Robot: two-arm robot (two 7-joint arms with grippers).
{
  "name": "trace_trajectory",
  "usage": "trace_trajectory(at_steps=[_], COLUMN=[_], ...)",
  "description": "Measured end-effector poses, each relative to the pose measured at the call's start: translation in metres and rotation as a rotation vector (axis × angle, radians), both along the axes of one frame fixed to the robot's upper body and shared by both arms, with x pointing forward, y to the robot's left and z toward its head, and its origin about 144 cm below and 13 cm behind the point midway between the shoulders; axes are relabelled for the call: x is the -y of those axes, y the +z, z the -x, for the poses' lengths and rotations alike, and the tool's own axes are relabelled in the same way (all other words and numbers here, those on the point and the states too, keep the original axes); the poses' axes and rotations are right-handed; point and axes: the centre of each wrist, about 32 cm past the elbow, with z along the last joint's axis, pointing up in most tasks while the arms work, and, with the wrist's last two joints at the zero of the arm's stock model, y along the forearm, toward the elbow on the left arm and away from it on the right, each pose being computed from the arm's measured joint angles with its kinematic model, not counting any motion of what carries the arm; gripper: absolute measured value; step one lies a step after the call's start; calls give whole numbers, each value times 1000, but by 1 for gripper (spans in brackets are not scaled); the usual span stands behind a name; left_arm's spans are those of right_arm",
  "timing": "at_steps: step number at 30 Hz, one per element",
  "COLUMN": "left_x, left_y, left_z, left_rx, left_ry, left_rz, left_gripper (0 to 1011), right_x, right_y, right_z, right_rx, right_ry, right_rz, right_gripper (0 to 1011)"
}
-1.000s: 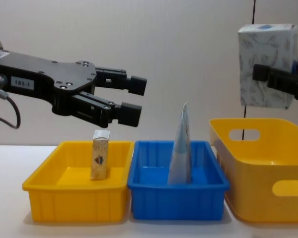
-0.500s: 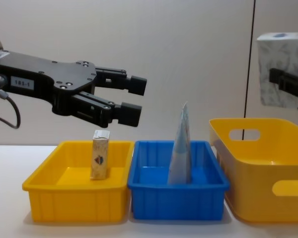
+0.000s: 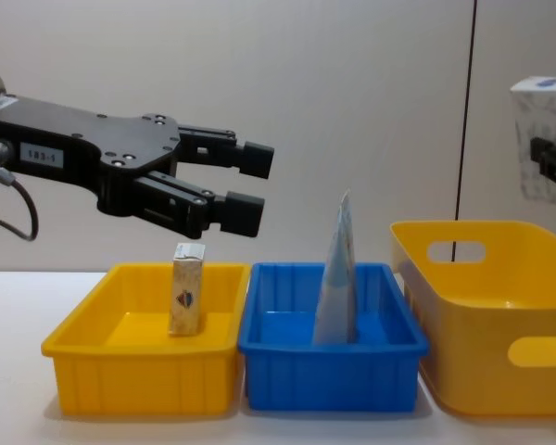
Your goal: Bimanual collaborative sorting of washing and personal care products
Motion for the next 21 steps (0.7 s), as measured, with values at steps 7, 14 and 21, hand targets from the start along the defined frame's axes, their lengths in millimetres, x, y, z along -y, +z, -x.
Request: trace_trajectory(at_steps=[7,14,21], left_x=[0,0,0], left_y=[0,0,0], left_z=[0,0,0], left_rx=[0,0,0], left_ry=[0,0,0], left_rz=[0,0,0], left_gripper=[1001,1001,1001], right_x=[-11,-24,-38], right_y=[-8,-16,-23], right_z=[-15,-37,-66], right_rx=[17,29,45], right_ry=[-132,-253,-370], right_rz=[15,26,35], right_gripper=[351,351,351])
